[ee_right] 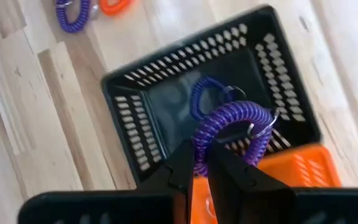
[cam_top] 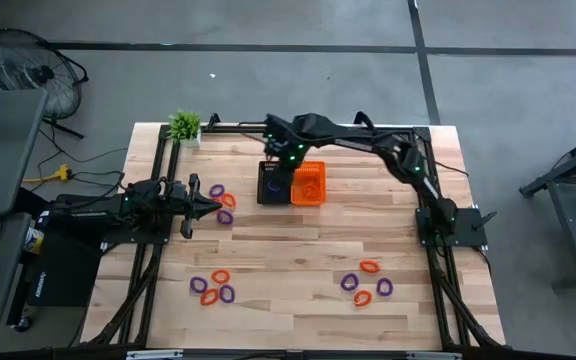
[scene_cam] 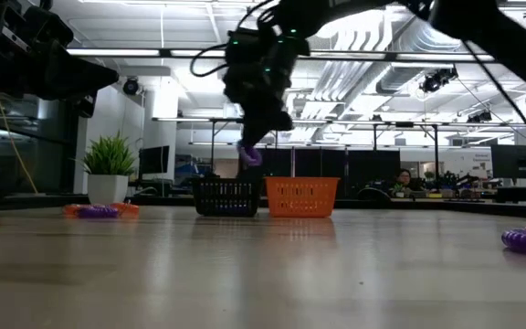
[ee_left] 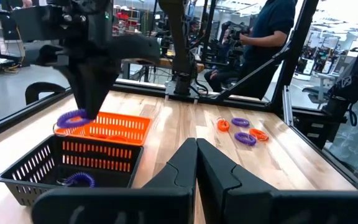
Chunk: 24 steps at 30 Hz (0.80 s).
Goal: Sort spring keychains into baskets
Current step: Put the purple spring keychain into the black basket
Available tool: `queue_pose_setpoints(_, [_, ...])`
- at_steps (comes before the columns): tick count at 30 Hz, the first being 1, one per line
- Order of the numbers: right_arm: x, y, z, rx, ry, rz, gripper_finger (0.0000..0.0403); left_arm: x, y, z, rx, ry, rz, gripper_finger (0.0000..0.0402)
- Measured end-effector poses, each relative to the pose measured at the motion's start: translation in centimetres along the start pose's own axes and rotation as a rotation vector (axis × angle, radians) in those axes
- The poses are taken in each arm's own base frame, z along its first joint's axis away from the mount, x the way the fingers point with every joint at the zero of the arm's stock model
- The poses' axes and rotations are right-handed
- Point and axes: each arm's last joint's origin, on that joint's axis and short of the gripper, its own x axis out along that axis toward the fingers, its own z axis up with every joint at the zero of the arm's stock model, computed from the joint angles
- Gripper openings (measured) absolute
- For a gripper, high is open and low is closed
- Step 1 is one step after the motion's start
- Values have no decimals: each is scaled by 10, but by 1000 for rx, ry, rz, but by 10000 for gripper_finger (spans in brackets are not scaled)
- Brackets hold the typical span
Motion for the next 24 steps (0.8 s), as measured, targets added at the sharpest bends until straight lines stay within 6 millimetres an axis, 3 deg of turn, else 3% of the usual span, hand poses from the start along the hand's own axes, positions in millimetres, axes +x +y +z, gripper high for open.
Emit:
queue_pose_setpoints(10, [21,16,3,-84,46,12,33,0,0,0,0,-1,3,1])
queue_pose_setpoints(24, [21,16,2,-96,54,-7,77,0,0,0,0,0,2,1])
